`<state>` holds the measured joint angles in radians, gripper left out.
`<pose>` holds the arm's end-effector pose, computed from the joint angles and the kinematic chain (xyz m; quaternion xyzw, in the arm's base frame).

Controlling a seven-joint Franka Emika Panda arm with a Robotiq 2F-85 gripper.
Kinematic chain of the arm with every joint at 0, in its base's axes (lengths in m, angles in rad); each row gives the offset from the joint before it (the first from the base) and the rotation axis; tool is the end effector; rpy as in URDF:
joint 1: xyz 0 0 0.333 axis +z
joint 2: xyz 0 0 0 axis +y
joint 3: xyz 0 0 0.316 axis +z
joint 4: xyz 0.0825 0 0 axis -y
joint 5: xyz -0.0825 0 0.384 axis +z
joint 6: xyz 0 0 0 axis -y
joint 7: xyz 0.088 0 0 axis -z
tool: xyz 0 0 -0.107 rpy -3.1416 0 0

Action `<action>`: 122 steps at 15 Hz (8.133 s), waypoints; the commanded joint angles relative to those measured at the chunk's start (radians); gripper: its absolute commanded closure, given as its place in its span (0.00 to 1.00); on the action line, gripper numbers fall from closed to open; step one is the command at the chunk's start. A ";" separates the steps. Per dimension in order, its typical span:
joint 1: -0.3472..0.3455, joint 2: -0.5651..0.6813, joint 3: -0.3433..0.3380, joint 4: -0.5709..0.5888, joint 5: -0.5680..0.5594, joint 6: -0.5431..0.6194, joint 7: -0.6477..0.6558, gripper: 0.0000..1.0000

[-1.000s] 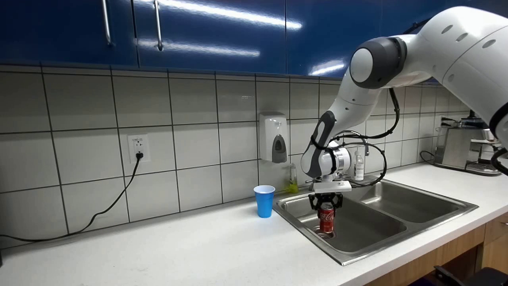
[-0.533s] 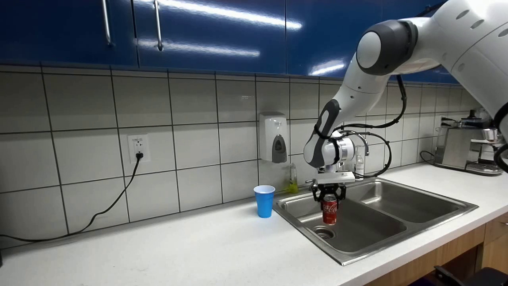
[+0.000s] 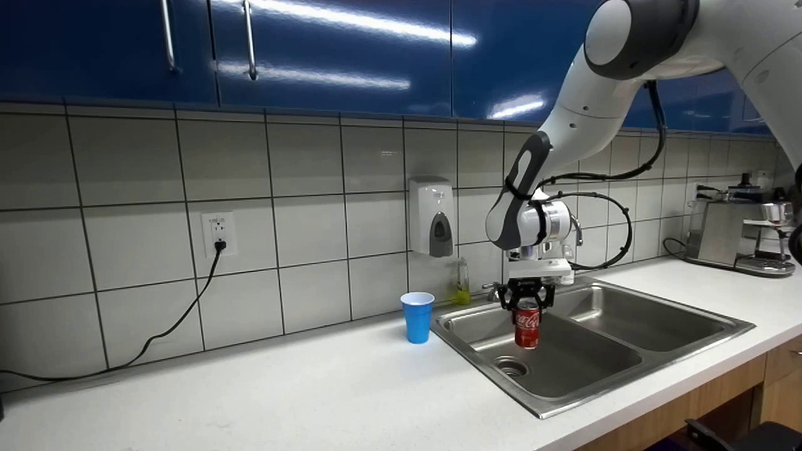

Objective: Remove the can from the sink

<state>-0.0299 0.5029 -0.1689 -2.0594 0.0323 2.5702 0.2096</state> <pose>0.5820 -0.1170 0.1917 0.9781 -0.2056 0.0080 0.0316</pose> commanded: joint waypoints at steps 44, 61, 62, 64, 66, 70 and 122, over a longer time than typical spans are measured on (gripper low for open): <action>0.082 -0.229 0.372 -0.298 0.195 0.055 -0.427 0.61; 0.144 -0.182 0.295 -0.310 -0.004 0.156 -0.285 0.61; 0.147 -0.182 0.291 -0.311 -0.012 0.154 -0.281 0.61; 0.156 -0.181 0.278 -0.313 -0.036 0.154 -0.264 0.61; 0.163 -0.180 0.268 -0.314 -0.057 0.151 -0.248 0.61; 0.178 -0.169 0.249 -0.317 -0.096 0.150 -0.221 0.61; 0.018 -0.660 0.132 -0.516 -0.108 -0.179 -0.155 0.00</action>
<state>0.0017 -0.1572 -0.0500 -2.5761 -0.0791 2.3928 0.0575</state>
